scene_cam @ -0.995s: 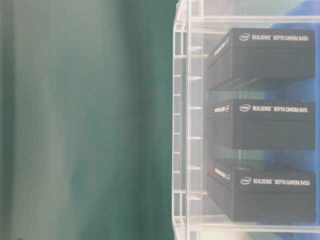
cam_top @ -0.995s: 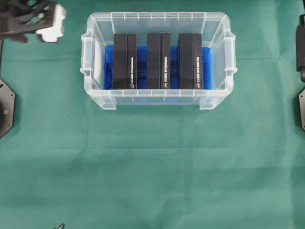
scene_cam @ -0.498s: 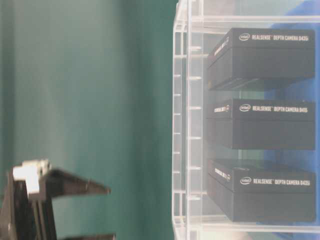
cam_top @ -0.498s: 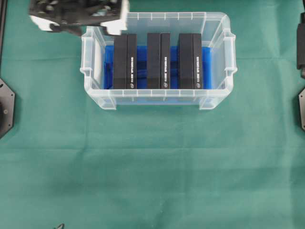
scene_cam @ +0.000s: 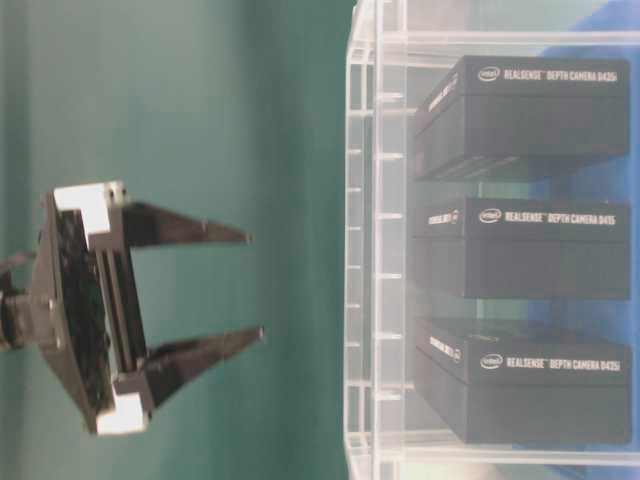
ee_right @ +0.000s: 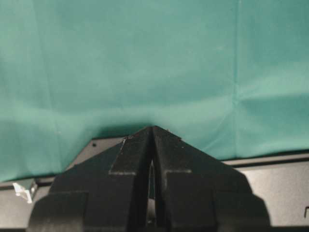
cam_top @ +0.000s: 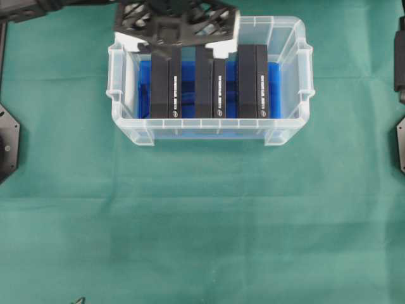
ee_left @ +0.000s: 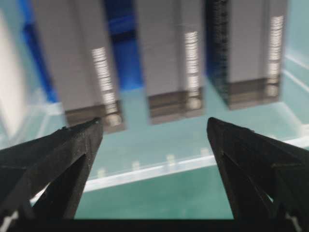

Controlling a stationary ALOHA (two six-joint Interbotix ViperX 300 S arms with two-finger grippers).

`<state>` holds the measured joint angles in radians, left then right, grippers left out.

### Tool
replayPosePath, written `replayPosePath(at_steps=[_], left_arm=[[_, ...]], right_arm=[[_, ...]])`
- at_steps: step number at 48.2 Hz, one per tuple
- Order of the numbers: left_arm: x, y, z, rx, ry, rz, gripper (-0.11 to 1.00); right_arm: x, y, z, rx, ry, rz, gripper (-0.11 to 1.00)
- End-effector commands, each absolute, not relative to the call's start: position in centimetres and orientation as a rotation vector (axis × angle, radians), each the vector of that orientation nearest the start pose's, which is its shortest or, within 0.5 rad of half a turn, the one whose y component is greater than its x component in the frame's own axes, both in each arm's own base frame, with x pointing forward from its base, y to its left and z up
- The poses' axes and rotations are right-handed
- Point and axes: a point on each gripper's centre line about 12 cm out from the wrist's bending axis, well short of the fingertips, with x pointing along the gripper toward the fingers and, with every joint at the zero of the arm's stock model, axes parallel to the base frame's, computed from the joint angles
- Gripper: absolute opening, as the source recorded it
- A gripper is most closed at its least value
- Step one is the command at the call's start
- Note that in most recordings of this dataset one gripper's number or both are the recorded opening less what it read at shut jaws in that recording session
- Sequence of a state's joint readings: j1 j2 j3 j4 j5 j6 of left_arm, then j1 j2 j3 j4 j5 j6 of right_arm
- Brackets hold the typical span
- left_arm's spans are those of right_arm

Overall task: Take the box out of the case with the left arm.
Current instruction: 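Move the open left gripper over the middle black box pair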

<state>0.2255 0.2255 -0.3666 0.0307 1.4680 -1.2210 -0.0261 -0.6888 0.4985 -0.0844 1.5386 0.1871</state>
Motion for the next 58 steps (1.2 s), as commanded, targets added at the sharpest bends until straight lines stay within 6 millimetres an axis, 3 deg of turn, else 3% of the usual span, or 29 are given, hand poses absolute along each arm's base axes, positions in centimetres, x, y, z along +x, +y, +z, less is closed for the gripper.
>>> replayPosePath(at_steps=[1, 15, 58], left_arm=[[44.5, 10.5, 35.4, -1.156, 0.969, 0.961, 0.88], [46.5, 10.6, 34.8, -1.152, 0.967, 0.952, 0.88], [46.8, 10.6, 34.4, -1.15, 0.975, 0.955, 0.88]], right_arm=[[17.7, -1.5, 34.8, 0.121, 1.304, -0.219, 0.02], [17.8, -1.5, 34.7, 0.121, 1.302, -0.219, 0.02], [17.8, -1.5, 34.7, 0.119, 1.299, -0.218, 0.02]])
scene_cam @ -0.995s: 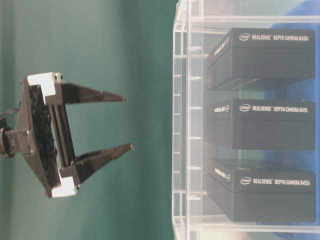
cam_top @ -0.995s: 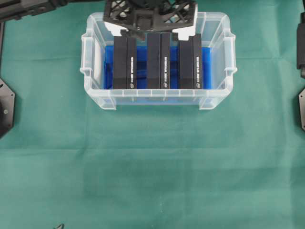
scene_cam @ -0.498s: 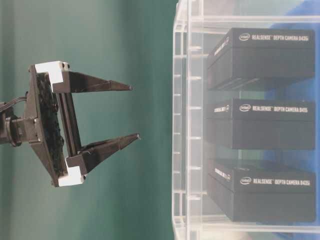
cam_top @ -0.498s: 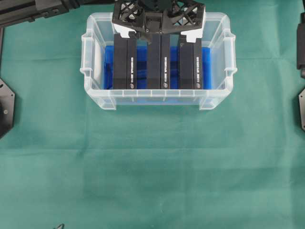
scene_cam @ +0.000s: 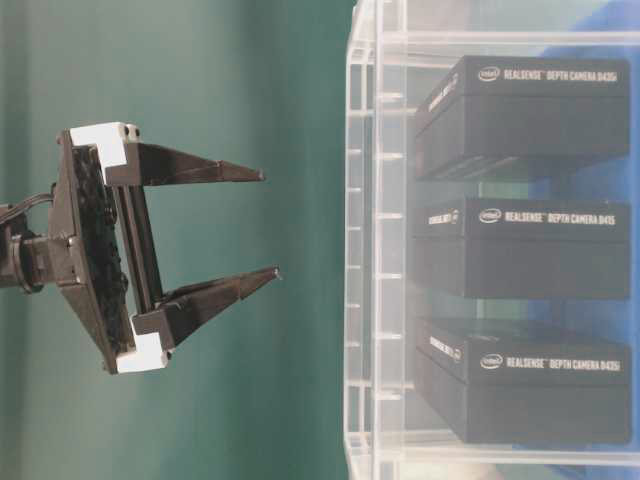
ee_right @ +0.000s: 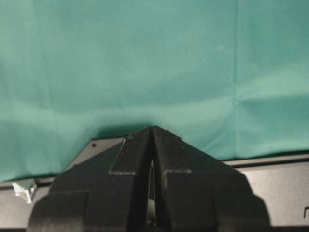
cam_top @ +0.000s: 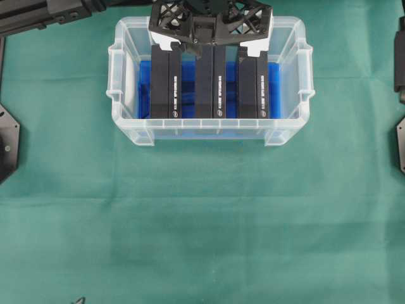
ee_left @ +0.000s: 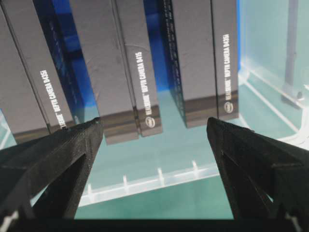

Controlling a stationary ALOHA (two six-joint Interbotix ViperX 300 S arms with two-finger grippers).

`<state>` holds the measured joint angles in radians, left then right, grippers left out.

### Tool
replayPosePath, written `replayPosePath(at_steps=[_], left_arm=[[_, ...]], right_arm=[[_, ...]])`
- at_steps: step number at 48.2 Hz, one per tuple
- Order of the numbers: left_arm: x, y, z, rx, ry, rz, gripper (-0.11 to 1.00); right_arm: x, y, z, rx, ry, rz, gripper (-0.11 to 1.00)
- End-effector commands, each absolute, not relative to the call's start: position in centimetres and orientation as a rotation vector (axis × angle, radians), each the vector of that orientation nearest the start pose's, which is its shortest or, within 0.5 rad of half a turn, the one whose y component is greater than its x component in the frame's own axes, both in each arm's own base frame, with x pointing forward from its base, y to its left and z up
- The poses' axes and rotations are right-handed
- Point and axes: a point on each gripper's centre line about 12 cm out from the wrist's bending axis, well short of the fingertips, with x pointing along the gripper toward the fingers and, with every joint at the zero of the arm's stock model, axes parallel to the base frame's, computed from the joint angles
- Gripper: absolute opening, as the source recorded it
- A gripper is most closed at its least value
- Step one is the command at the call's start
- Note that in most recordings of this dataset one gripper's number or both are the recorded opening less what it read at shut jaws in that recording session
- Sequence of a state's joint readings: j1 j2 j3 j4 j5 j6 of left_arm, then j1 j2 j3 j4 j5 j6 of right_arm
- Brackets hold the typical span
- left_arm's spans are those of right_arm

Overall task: Take the box out of the case with the left arm.
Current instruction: 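Move the open left gripper over the middle black box pair, then lower the left gripper around the middle black boxes and close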

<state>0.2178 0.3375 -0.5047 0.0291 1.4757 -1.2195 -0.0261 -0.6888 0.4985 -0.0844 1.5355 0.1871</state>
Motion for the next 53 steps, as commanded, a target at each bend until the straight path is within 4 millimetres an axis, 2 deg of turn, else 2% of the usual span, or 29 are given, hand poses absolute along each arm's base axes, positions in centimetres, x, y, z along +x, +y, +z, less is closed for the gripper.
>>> replayPosePath(at_steps=[1, 37, 53], left_arm=[[46.8, 10.6, 34.3, -1.151, 0.977, 0.955, 0.88], [47.1, 10.6, 33.5, -1.141, 0.989, 0.965, 0.88], [47.2, 10.8, 31.1, -1.129, 1.031, 0.992, 0.88]], right_arm=[[17.8, -1.5, 34.8, 0.118, 1.298, -0.219, 0.02], [17.8, -1.5, 34.8, 0.118, 1.298, -0.219, 0.02], [17.8, -1.5, 34.8, 0.12, 1.298, -0.218, 0.02]])
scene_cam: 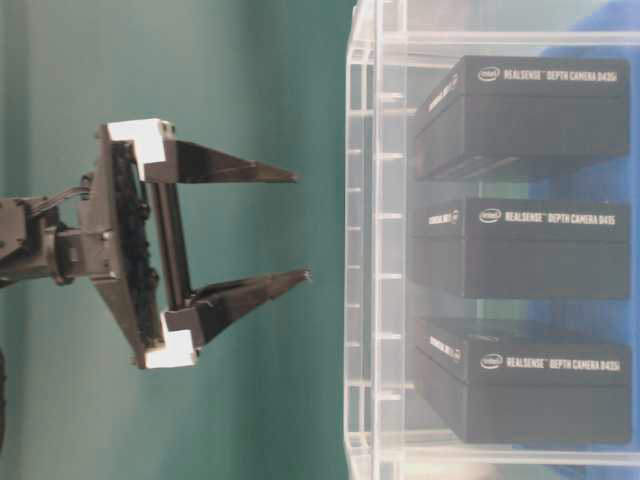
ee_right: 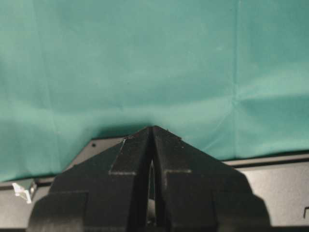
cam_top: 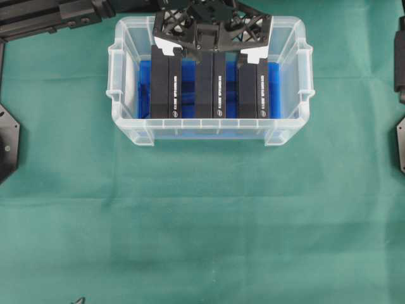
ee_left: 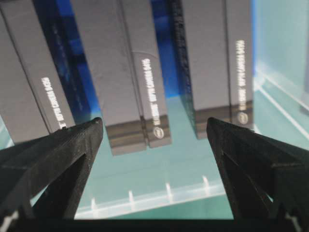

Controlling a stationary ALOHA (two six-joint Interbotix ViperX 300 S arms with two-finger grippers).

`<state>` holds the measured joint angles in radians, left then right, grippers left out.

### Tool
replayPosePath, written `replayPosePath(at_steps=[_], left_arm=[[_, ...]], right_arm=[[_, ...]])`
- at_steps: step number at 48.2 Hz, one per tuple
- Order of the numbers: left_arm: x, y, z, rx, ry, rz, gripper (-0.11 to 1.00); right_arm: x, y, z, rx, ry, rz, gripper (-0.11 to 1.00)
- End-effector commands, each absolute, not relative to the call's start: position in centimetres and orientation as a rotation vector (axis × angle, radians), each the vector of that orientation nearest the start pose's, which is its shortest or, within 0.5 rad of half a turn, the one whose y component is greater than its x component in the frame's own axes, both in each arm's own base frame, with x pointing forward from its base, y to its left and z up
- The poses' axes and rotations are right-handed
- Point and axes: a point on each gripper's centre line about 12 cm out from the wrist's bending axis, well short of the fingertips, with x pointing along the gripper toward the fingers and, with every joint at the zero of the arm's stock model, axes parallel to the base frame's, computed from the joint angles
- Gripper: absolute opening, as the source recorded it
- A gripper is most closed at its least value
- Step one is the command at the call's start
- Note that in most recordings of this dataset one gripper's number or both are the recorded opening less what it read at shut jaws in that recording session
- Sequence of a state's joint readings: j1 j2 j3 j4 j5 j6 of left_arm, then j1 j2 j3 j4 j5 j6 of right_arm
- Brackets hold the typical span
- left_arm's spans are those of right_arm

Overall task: Take the box out of the case with the left arm.
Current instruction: 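Lower the left gripper around the middle black boxes and close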

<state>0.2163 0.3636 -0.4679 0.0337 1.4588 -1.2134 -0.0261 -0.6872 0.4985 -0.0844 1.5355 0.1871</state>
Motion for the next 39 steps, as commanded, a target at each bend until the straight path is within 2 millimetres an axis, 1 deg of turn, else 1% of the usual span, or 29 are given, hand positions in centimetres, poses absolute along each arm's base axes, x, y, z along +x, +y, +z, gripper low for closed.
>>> replayPosePath(at_steps=[1, 6, 8, 16, 27, 39], left_arm=[[47.2, 10.8, 31.1, -1.13, 1.027, 0.989, 0.88], [47.3, 10.8, 30.3, -1.129, 1.022, 0.986, 0.88], [47.4, 10.8, 29.6, -1.128, 1.024, 0.987, 0.88], [47.2, 10.7, 28.2, -1.127, 1.03, 0.989, 0.88], [46.8, 10.7, 27.0, -1.128, 1.038, 1.001, 0.88], [46.7, 11.0, 26.4, -1.13, 1.028, 1.005, 0.88]], right_arm=[[17.8, -1.5, 34.8, 0.118, 1.298, -0.219, 0.02], [17.8, -1.5, 34.8, 0.12, 1.298, -0.218, 0.02], [17.7, -1.5, 34.7, 0.119, 1.299, -0.218, 0.02], [17.8, -1.5, 34.7, 0.118, 1.301, -0.219, 0.02], [17.8, -1.5, 34.7, 0.119, 1.296, -0.217, 0.02], [17.9, -1.5, 34.7, 0.118, 1.287, -0.217, 0.02]])
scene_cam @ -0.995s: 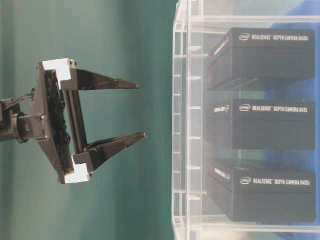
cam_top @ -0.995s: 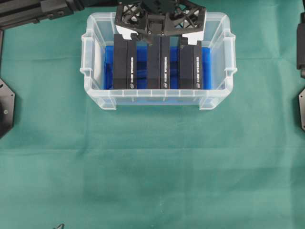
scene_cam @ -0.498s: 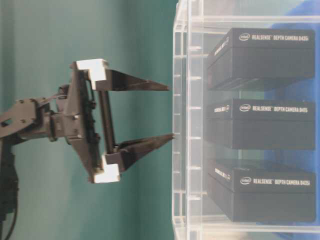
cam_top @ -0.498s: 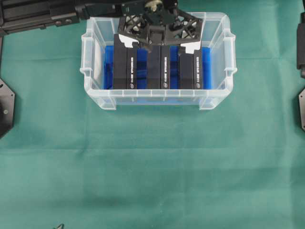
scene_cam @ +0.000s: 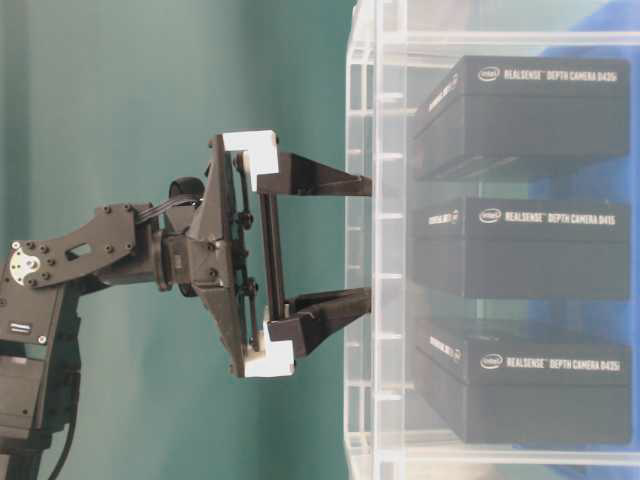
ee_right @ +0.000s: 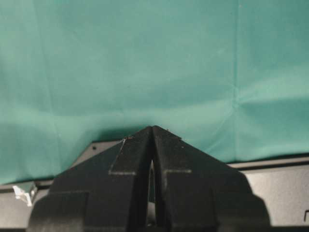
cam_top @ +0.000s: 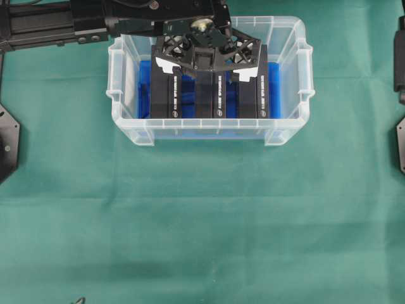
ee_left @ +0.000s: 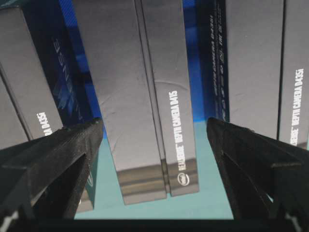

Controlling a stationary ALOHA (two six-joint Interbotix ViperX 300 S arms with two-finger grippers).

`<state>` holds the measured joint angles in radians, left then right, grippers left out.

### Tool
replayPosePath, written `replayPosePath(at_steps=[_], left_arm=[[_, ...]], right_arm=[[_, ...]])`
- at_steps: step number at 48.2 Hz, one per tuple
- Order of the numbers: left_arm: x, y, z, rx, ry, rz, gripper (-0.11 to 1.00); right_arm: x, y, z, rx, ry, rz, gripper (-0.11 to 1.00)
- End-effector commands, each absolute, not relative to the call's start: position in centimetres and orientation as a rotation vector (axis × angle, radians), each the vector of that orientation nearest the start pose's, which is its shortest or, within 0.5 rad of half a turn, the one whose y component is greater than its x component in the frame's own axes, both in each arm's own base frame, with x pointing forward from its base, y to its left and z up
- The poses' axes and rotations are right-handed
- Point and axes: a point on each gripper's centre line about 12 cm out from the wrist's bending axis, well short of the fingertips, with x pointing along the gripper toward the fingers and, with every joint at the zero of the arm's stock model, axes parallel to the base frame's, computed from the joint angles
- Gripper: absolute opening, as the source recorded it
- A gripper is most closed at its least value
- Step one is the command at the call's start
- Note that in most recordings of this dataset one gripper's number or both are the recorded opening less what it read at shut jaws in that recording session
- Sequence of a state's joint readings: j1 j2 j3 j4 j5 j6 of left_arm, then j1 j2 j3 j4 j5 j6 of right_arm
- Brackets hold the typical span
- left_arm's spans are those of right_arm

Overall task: Take the box out of the case with the left arm.
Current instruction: 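Lower the left gripper around the middle black boxes and close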

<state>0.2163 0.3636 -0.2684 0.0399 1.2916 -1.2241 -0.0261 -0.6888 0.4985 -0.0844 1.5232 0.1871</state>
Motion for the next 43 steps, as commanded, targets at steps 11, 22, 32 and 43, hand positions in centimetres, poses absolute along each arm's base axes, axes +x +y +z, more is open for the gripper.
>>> replayPosePath(at_steps=[11, 22, 32, 43], left_arm=[[46.6, 11.2, 25.8, -1.133, 1.024, 1.01, 0.88], [46.6, 11.4, 25.1, -1.136, 1.018, 1.008, 0.88], [46.5, 11.5, 24.2, -1.137, 1.022, 1.012, 0.88], [46.3, 11.7, 22.9, -1.138, 1.019, 1.013, 0.88]], right_arm=[[17.9, -1.5, 34.8, 0.119, 1.286, -0.216, 0.02], [17.9, -1.5, 34.7, 0.119, 1.287, -0.216, 0.02], [18.1, -1.5, 34.7, 0.119, 1.272, -0.214, 0.02], [18.3, -1.5, 34.8, 0.119, 1.26, -0.213, 0.02]])
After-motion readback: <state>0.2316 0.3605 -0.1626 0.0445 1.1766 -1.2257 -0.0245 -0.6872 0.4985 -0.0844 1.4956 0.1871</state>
